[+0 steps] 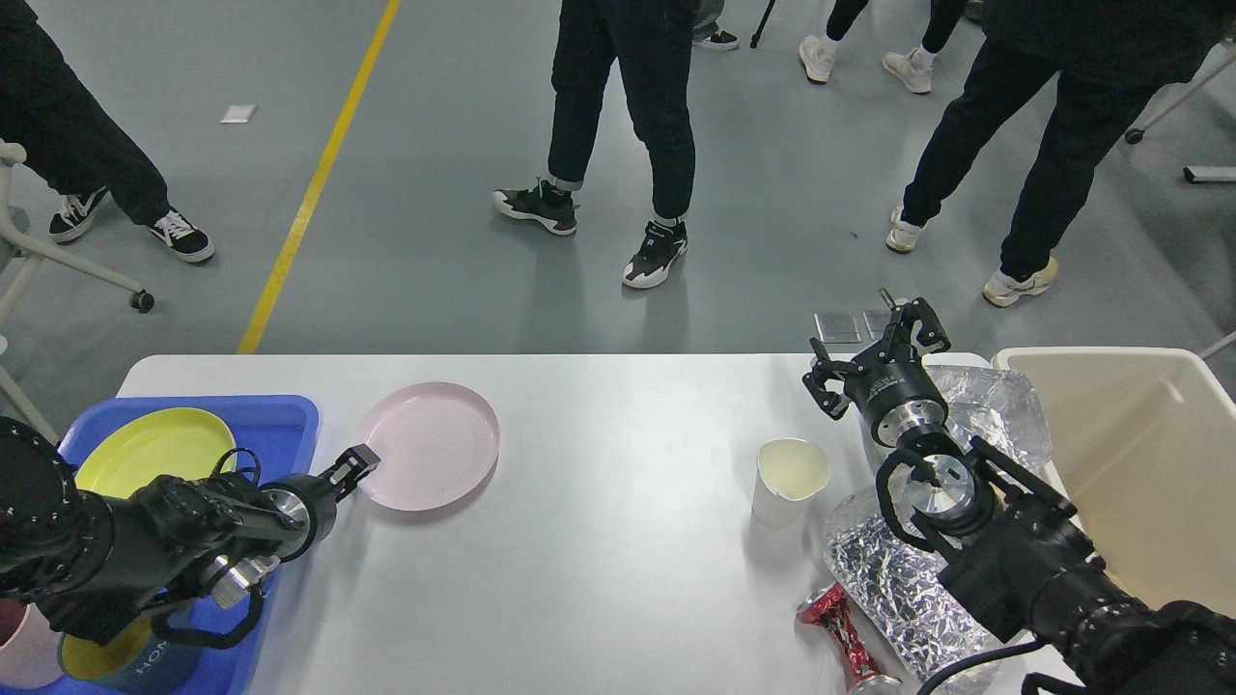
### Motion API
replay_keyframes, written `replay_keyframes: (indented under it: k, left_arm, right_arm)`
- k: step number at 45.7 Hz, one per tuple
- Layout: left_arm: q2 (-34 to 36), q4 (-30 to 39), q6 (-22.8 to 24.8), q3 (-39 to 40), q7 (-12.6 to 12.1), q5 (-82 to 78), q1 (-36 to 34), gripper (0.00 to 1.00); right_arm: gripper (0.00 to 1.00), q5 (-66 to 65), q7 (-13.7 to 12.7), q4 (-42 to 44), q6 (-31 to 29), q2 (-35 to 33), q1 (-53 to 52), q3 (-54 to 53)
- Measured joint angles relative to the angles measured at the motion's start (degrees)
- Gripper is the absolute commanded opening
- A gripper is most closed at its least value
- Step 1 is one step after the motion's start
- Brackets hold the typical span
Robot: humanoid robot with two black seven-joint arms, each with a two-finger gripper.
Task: Tidy desktop
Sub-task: 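Move the left gripper to the pink plate and grasp its rim, then lift the pink plate and stack it on the yellow plate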
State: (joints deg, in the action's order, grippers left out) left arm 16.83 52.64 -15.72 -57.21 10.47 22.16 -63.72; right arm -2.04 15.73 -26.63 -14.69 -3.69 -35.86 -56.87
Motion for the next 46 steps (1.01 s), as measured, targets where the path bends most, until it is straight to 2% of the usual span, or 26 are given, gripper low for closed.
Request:
replay_keyframes:
  k: [10,18,28,36,46]
  left_arm:
    - [-0.4,-0.3,0.1,0.2,0.0,0.0,0.3,0.47]
    - [-0.7,-0.6,0.2,0.8,-0.2,-0.1,0.4,0.29]
    - [-1.3,-1.3,0.2,0.9,-2.5,-0.2,0.8,0.20]
    - [-1.5,-1.5,0.2,0.9,-2.7,-0.3,1.1,0.03]
    - [-1.6,-1.5,0.2,0.9,-2.7,-0.8,1.2,0.00]
  right_arm:
    - [1.00,0.0,0.0,0.0,0.0,0.0,0.0,0.0]
    - [1.00,0.0,0.0,0.0,0.0,0.0,0.0,0.0]
    - [1.00,0.0,0.0,0.0,0.0,0.0,0.0,0.0]
    - [1.00,0.0,0.0,0.0,0.0,0.0,0.0,0.0]
    - [1.00,0.0,0.0,0.0,0.0,0.0,0.0,0.0]
